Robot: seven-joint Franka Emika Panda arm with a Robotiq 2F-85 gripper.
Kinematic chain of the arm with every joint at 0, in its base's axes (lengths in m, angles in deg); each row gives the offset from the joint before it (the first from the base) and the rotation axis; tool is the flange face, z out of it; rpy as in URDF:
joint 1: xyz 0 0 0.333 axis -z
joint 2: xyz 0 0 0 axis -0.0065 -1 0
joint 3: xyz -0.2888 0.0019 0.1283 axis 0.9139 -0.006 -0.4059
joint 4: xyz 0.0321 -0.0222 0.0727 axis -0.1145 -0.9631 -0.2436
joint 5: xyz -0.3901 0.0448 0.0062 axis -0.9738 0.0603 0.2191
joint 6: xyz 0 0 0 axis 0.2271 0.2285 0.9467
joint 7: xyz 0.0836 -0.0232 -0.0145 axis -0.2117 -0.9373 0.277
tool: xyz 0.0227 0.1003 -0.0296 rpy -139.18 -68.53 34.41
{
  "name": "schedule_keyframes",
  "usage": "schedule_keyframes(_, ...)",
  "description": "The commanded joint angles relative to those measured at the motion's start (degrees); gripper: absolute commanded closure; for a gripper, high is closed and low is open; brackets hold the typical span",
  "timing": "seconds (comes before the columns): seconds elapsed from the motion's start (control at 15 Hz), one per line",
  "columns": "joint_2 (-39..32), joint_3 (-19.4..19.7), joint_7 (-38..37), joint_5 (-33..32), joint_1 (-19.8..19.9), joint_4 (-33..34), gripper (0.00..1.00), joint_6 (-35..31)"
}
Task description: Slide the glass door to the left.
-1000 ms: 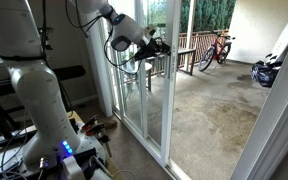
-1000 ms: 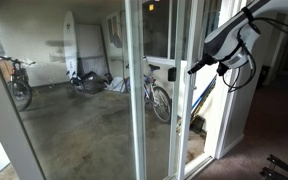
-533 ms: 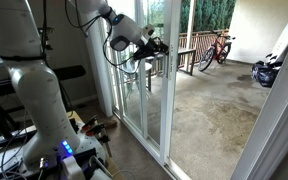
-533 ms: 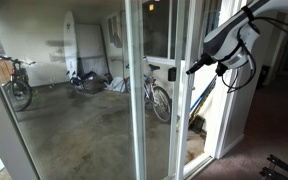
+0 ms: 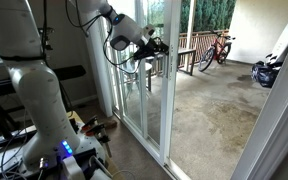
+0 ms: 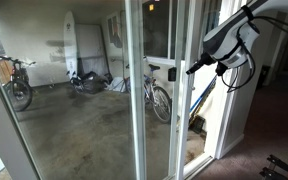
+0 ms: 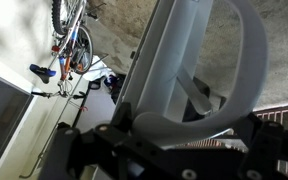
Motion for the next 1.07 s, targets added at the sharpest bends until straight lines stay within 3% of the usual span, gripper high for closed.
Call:
schedule_keyframes(0.0,-2.17,2.3,11.3,5.39,-2.69,7.17,0.0,0.05)
schedule_keyframes(0.6,-4.78,8.72,14.0,5.86,-10.77,8.53,0.0,0.03)
schedule_keyframes(1.0,-4.65,7.48,11.14,6.15,-13.83,5.43,0.0,-0.91)
